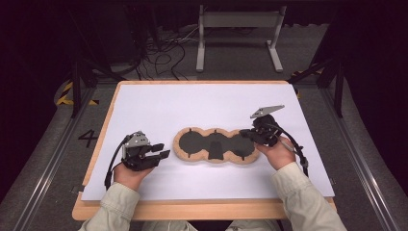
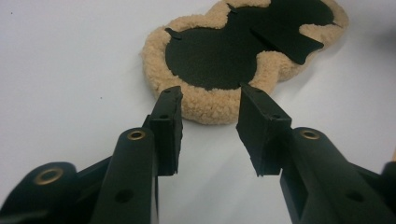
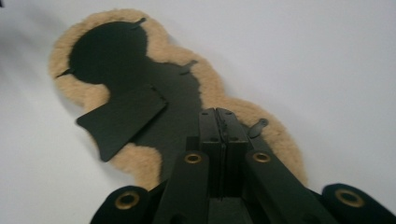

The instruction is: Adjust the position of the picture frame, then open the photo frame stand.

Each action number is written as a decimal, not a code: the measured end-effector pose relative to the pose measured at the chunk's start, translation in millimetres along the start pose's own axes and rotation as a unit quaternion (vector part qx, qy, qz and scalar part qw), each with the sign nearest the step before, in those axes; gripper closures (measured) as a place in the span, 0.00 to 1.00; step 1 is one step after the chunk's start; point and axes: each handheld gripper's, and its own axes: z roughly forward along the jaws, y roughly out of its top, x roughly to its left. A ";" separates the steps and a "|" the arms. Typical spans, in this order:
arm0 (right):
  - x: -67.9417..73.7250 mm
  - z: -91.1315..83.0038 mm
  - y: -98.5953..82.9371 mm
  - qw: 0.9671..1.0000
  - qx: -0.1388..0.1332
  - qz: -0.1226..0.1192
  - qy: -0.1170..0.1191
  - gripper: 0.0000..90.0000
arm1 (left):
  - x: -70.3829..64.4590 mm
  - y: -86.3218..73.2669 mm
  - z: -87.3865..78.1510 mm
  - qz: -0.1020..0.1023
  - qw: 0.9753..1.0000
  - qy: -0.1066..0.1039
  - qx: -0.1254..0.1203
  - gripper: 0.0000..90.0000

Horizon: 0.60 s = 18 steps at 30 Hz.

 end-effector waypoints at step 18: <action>14.4 -24.4 -23.6 0.999 -0.008 0.003 0.032 0.97 | -2.5 14.9 1.6 -0.017 0.999 -0.015 0.026 0.54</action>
